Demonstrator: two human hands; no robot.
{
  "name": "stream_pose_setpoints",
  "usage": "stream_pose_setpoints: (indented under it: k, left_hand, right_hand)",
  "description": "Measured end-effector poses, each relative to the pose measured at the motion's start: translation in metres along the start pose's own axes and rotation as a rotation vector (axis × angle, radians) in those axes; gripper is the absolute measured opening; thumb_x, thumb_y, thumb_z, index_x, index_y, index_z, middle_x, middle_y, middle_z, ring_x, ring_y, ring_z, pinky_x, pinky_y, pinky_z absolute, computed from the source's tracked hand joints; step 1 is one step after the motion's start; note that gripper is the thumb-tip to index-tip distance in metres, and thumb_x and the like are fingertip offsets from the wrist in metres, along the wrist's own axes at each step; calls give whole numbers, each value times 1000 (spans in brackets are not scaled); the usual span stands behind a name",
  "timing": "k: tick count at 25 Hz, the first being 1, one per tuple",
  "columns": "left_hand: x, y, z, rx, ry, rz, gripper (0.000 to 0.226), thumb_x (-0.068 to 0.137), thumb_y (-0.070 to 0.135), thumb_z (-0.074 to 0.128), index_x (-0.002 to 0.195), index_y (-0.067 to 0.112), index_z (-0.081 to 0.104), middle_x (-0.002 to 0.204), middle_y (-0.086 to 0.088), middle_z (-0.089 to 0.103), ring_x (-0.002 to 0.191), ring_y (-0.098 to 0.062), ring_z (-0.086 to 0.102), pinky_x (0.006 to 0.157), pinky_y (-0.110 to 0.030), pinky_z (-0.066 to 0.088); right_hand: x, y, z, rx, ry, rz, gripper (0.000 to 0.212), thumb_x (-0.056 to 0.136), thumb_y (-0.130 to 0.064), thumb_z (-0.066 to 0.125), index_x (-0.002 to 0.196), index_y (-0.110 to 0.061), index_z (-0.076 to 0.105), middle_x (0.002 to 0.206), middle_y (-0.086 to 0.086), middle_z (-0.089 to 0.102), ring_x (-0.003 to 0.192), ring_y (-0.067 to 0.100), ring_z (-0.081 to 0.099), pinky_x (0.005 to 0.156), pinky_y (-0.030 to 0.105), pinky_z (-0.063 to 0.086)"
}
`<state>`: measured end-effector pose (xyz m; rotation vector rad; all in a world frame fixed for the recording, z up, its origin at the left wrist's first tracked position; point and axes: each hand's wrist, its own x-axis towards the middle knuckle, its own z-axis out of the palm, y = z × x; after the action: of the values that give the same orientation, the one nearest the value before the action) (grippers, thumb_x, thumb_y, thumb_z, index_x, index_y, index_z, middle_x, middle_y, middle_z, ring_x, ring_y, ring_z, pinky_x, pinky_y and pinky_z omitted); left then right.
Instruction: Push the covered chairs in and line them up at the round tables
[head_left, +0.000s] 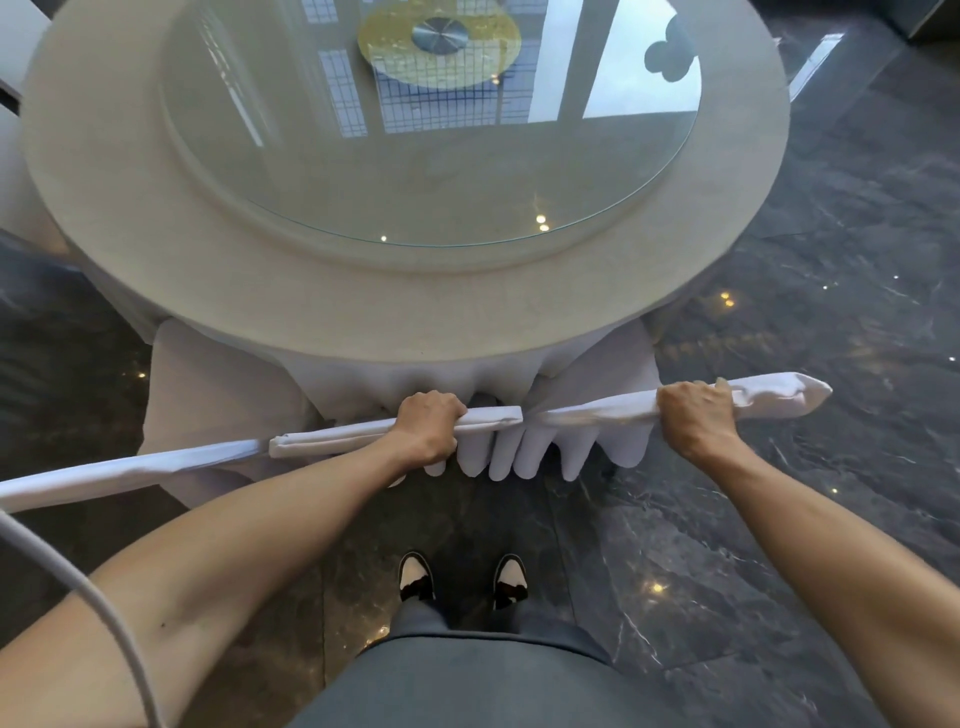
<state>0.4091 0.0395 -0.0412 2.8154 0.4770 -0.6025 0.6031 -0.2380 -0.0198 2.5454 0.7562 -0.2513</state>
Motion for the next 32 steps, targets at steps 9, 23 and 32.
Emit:
stream_pose_setpoints:
  k: [9,23,32]
  left_hand:
    - [-3,-2,5,1,13,-1,22,59,10,62,79,19,65,73,1,64,66,-22,57,57,-29,34]
    - [-9,-6,2,-56,33,-59,48,68,15,53,104,42,68,82,7,69,76,-20,62,62,-29,41]
    - [-24,-19,-9,-256,-43,-27,19,80,42,60,97,38,67,89,10,69,83,-18,62,64,-30,44]
  right_hand:
    - [7,-10,5,18,31,-36,24,78,-8,54,88,-23,70,89,1,73,89,24,68,98,43,37]
    - [-1,-30,0,146,32,-176,22,75,-14,58,96,-17,65,97,4,70,93,28,65,85,38,44]
    - [-7,-104,-43,539,-191,-390,44,87,-31,56,130,-19,54,123,3,62,109,27,58,89,43,50]
